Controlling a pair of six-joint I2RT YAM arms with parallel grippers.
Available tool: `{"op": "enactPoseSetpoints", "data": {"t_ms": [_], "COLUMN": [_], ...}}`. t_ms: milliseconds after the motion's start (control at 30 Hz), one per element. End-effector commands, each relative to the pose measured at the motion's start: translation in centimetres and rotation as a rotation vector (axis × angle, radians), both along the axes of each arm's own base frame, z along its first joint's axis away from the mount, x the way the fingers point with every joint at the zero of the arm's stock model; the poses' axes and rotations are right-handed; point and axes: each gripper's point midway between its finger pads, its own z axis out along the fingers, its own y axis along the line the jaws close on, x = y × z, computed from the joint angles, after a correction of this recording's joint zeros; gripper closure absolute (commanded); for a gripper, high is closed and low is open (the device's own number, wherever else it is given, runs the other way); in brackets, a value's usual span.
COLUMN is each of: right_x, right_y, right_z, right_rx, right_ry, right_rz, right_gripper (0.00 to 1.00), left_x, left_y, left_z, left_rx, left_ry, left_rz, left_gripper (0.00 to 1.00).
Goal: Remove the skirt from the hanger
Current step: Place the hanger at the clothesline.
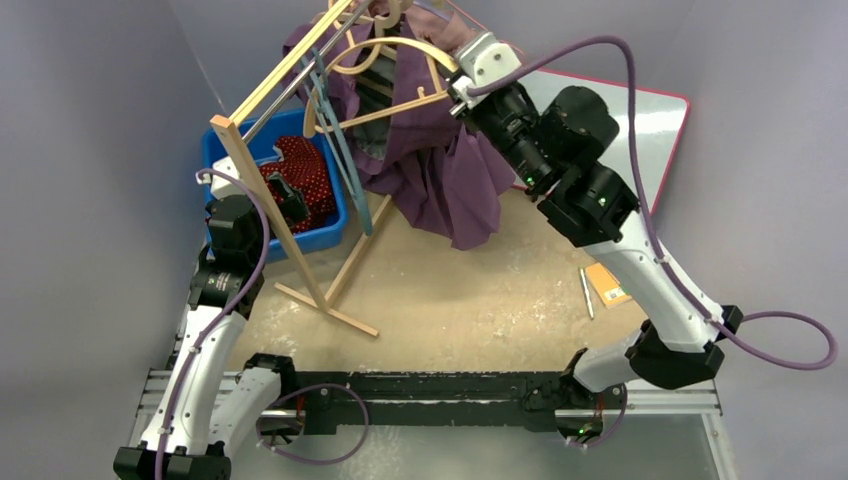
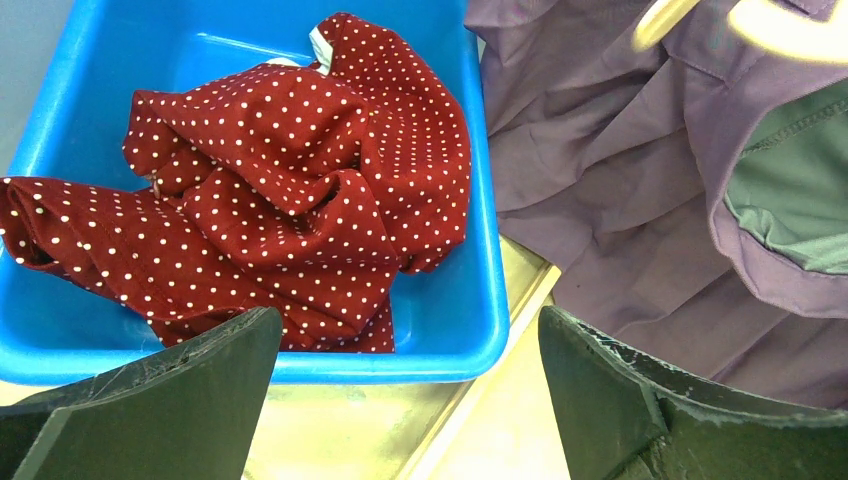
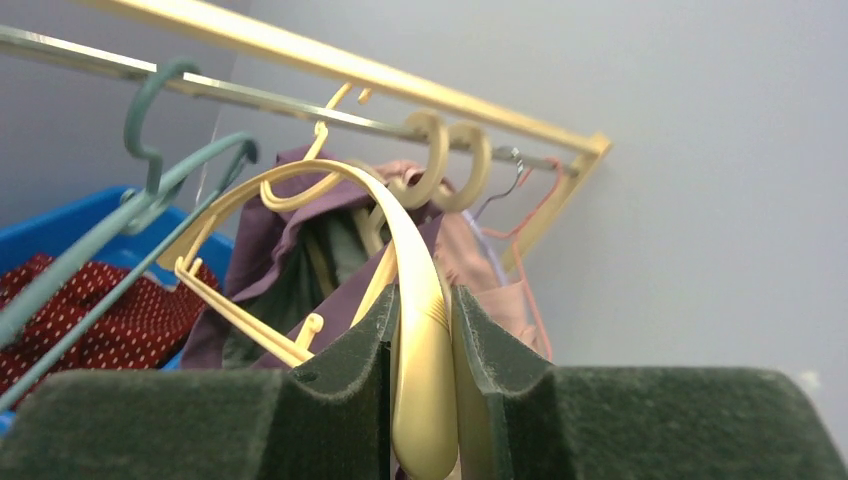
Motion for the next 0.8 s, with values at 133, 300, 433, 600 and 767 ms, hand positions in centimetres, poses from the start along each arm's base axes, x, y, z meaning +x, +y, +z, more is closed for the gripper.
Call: {"op": "enactPoseSetpoints", "data": {"t_ms": [133, 300, 433, 600, 767], "right_x": [-3.4, -3.9, -4.4, -5.3, -6.0], "right_y": [-3.1, -3.3, -2.8, -2.1, -1.4], "right_z": [7.3, 6.2, 4.4, 1.8, -1.2], "right_rx": [0.078, 0.075, 0.076, 0.083, 0.107], "right_ry": [-0.206, -0.187, -0.161, -0.122, -0.025], "right_rz": [0.018, 0.040, 0.082, 0.154, 0.220], "right_gripper": [1.00, 1.00, 1.00, 1.00, 1.00], "left_x": [0.4, 0.4, 0.7, 0.5, 0.6], "left_y": [-0.1, -0.1, 0.0, 0.4, 0.4], "left_z": [1.2, 1.2, 0.8, 0.8, 0.8], "left_rx": [-0.003, -0.003, -0.004, -0.002, -0.005], "left_ry": [-0.051, -0.050, -0.038, -0.036, -0.035], "left_rz": [-0.003, -0.004, -0.003, 0.010, 0.007], "left_gripper": [0.00, 0.00, 0.00, 0.00, 0.00]}}
